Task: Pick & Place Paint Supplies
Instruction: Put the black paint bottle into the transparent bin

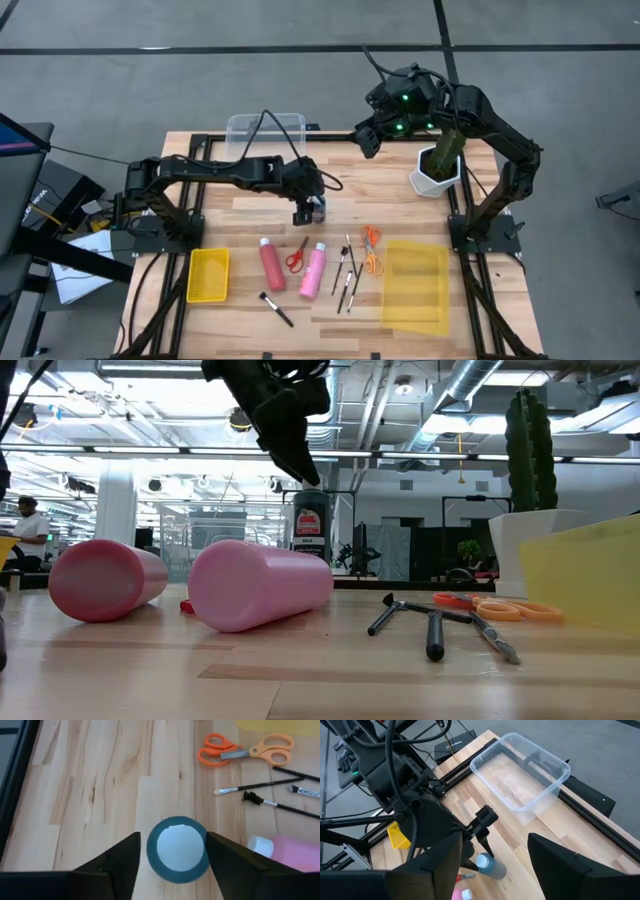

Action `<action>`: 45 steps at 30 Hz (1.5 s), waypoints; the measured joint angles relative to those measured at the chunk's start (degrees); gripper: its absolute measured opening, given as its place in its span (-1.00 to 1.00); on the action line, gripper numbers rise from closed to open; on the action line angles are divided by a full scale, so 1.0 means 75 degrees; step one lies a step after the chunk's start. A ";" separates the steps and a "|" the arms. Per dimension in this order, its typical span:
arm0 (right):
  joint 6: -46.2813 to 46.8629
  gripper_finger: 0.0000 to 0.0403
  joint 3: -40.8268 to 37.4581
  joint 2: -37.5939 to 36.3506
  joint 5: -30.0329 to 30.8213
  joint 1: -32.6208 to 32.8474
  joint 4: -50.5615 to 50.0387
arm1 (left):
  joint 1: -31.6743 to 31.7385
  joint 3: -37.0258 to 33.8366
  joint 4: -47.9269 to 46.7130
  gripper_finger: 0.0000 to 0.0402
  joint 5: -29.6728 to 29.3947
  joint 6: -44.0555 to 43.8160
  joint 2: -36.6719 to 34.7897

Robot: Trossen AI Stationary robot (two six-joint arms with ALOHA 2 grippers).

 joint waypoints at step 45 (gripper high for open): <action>-0.0133 0.11 0.0000 0.0000 -0.0001 -0.0412 0.0205 | 0.3393 -0.0009 -0.0256 -0.46 -0.0776 -0.2144 -0.2892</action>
